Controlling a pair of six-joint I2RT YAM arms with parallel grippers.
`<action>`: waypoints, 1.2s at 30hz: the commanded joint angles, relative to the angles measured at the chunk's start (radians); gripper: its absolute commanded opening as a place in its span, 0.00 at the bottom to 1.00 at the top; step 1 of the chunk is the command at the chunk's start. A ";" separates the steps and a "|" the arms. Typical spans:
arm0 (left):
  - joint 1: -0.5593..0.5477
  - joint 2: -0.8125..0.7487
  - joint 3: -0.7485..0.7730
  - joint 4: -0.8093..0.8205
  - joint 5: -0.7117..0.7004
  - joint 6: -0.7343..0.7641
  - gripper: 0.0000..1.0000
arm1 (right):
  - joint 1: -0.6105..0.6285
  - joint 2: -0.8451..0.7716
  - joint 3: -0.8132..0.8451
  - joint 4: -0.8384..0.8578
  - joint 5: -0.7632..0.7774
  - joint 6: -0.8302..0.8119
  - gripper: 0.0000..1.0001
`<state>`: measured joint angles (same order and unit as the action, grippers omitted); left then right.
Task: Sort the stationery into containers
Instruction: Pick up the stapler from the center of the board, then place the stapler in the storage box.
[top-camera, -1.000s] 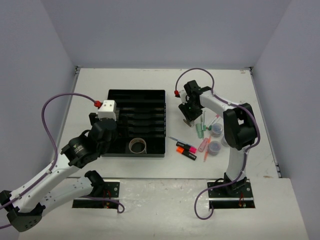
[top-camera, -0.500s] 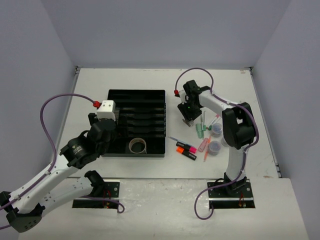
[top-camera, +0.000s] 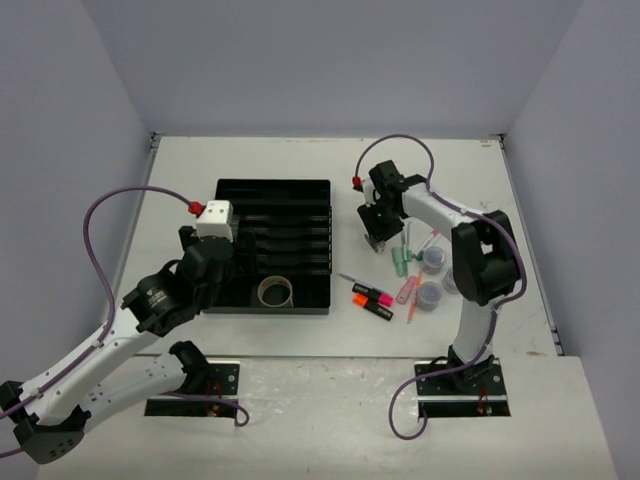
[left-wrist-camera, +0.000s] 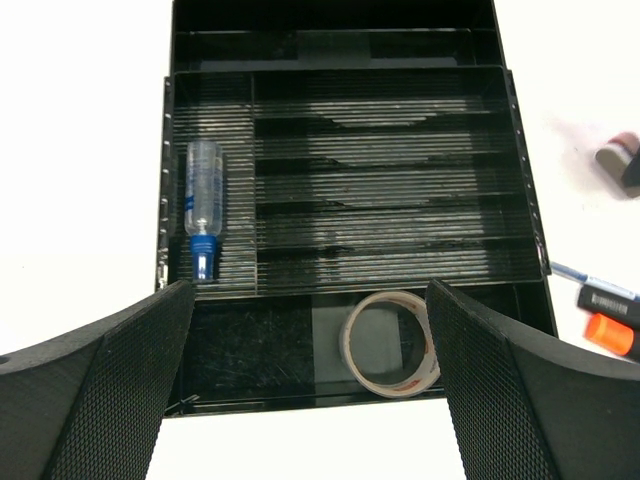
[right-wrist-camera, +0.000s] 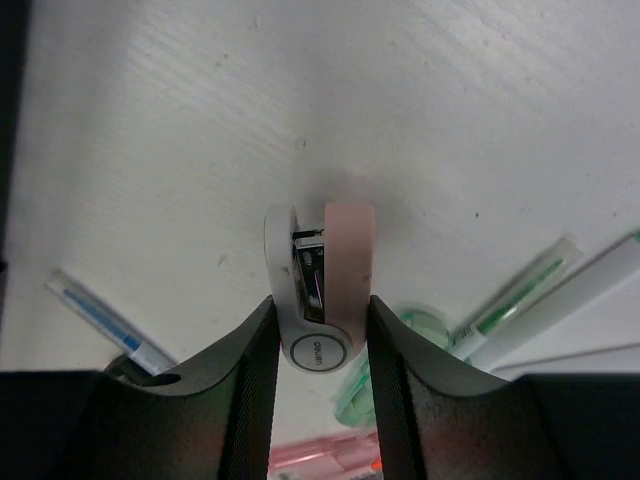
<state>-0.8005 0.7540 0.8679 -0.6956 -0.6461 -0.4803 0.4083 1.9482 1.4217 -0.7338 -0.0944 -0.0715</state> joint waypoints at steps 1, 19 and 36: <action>0.004 0.024 0.054 0.070 0.105 -0.032 1.00 | 0.024 -0.280 -0.052 0.099 -0.110 0.074 0.00; 0.003 0.108 -0.067 0.751 0.667 -0.230 0.79 | 0.497 -0.845 -0.356 0.615 -0.101 0.385 0.00; 0.002 0.218 0.023 0.593 0.616 -0.185 0.00 | 0.516 -0.797 -0.337 0.607 -0.022 0.426 0.66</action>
<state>-0.7986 0.9322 0.8008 0.0364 0.0338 -0.7180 0.9184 1.1411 1.0691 -0.1942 -0.1559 0.3288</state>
